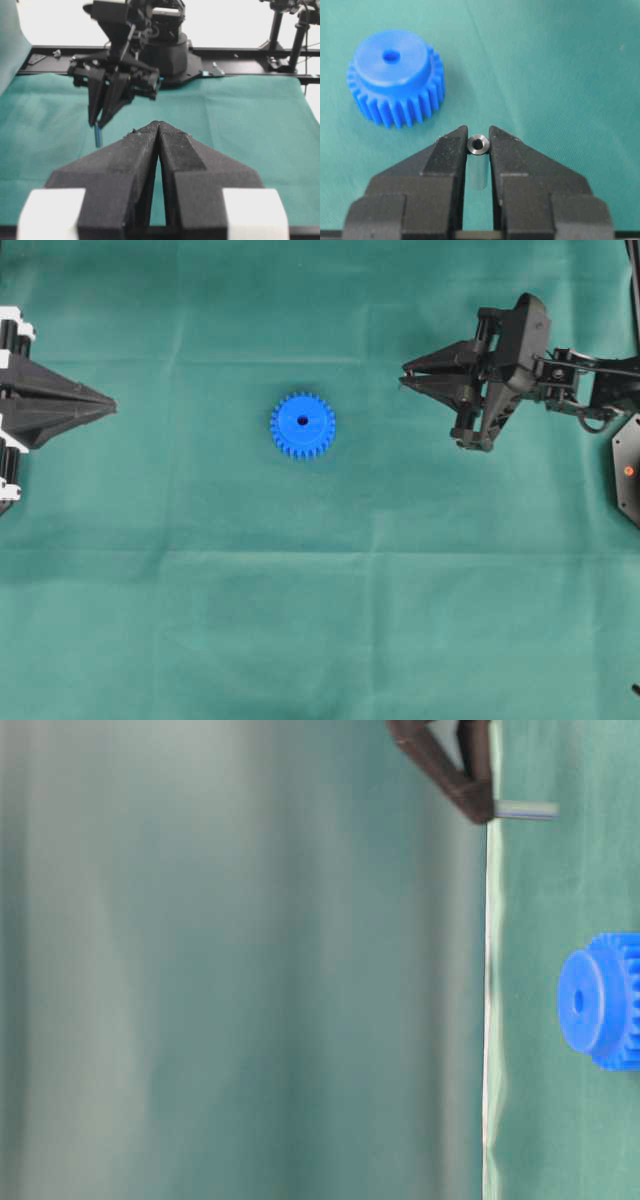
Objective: Insert the shaft placed at a random location into the center hole of the medium gear at another random location.
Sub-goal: 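Close the right gripper on the shaft and lift it, then carry the shaft left over the blue gear's center hole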
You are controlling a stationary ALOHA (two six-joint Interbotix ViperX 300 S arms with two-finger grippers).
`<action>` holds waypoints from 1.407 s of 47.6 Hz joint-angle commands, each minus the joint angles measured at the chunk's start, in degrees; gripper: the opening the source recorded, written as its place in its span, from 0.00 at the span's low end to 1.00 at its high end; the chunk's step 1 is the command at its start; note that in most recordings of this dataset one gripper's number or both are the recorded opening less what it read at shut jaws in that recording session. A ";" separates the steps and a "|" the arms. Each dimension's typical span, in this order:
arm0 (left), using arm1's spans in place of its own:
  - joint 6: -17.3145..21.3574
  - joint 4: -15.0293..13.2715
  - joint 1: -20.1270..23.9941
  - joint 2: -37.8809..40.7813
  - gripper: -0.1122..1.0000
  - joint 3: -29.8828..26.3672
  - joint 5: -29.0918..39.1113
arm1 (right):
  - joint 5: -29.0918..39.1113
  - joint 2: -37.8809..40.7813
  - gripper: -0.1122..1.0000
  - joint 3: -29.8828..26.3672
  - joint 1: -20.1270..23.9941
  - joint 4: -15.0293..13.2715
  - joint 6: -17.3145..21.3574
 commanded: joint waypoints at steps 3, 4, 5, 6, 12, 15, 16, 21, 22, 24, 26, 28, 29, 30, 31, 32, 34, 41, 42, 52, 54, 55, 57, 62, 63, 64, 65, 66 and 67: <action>0.00 0.18 0.09 0.26 0.10 -1.23 -0.18 | 2.55 -3.60 0.22 -1.23 -0.26 0.18 -0.70; 0.00 0.18 0.09 0.26 0.10 -1.23 -0.18 | 2.81 -3.69 0.22 -1.14 -0.26 0.09 -0.70; 0.00 0.18 0.09 0.26 0.10 -1.23 -0.18 | 2.99 -3.78 0.22 -1.23 -0.26 0.18 -0.70; 0.00 0.18 0.09 0.35 0.10 -1.23 -0.09 | 3.16 -3.69 0.22 -1.14 -0.26 0.09 -0.62; 0.00 0.18 0.09 0.35 0.10 -1.23 -0.09 | 3.52 -3.52 0.22 -1.23 -0.26 0.18 -0.62; 0.00 0.18 0.09 0.35 0.10 -1.23 -0.09 | 3.52 -3.52 0.22 -1.32 -0.26 0.18 -0.62; 0.00 0.18 0.09 0.35 0.10 -1.23 0.00 | 3.52 -3.52 0.22 -1.23 -0.26 0.09 -0.62; 0.00 0.18 0.09 0.35 0.10 -1.23 0.00 | 3.43 -3.43 0.22 -1.49 -0.26 0.18 -0.44; 0.00 0.18 0.09 0.35 0.10 -1.23 0.00 | 3.52 -3.34 0.22 -1.58 -0.26 0.18 -0.35; 0.00 0.18 0.09 0.35 0.10 -1.23 0.09 | 3.43 -3.08 0.22 -1.85 -0.18 0.18 -0.18; 0.00 0.18 0.09 0.44 0.10 -1.23 0.00 | 3.52 -2.81 0.22 -2.20 -0.18 0.18 0.00; 0.00 0.18 0.09 0.53 0.10 -1.23 0.00 | 3.43 -2.29 0.22 -2.81 0.00 0.18 0.00; 0.00 0.18 0.09 0.53 0.10 -1.14 0.00 | 3.43 -2.02 0.22 -3.08 0.09 0.18 0.00; 0.00 0.18 0.09 0.53 0.10 -1.23 0.00 | 3.52 -1.67 0.22 -3.43 0.26 0.18 0.00; 0.00 0.18 0.09 0.53 0.10 -1.14 0.00 | 3.52 -1.41 0.22 -3.78 0.44 0.18 0.00; 0.00 0.18 0.09 0.62 0.10 -1.23 0.00 | 3.52 -1.05 0.22 -4.13 0.62 0.18 0.00; 0.00 0.18 0.09 0.62 0.10 -1.14 0.00 | 3.52 -0.26 0.22 -4.92 0.97 0.18 0.09; -0.09 0.18 0.09 0.70 0.10 -1.23 0.09 | 3.96 2.64 0.22 -8.79 2.72 0.18 0.09; 0.00 0.18 0.09 0.70 0.10 -1.14 0.00 | 4.04 2.99 0.22 -9.32 2.90 0.18 0.09; -0.09 0.18 0.18 0.62 0.10 -1.14 0.00 | 6.86 7.47 0.22 -15.82 5.45 0.18 0.00; -0.09 0.18 0.09 0.62 0.10 -1.14 0.09 | 7.38 8.17 0.22 -16.96 5.80 0.18 0.00; -0.09 0.18 0.09 0.70 0.10 -1.14 0.00 | 7.73 8.61 0.22 -17.58 6.06 0.18 0.00; -0.09 0.18 0.09 0.70 0.10 -1.23 0.00 | 8.26 9.23 0.22 -18.72 6.33 0.09 -0.09; -0.09 0.18 0.09 0.62 0.10 -1.14 0.00 | 9.14 10.63 0.22 -21.01 7.12 0.09 -0.18; -0.09 0.18 0.09 0.70 0.10 -1.14 0.00 | 9.32 10.81 0.22 -21.36 7.29 0.09 -0.26; -0.09 0.18 0.18 0.70 0.10 -1.14 0.00 | 9.40 11.07 0.22 -21.71 7.38 0.09 -0.26; -0.09 0.18 0.09 0.70 0.10 -1.14 0.09 | 9.49 11.34 0.22 -22.24 7.65 0.09 -0.18; 0.00 0.18 0.09 0.70 0.10 -1.14 0.00 | 9.58 11.51 0.22 -22.50 7.73 0.09 -0.26; -0.09 0.18 0.09 0.70 0.10 -1.14 0.00 | 9.58 11.69 0.22 -22.85 7.91 0.00 -0.26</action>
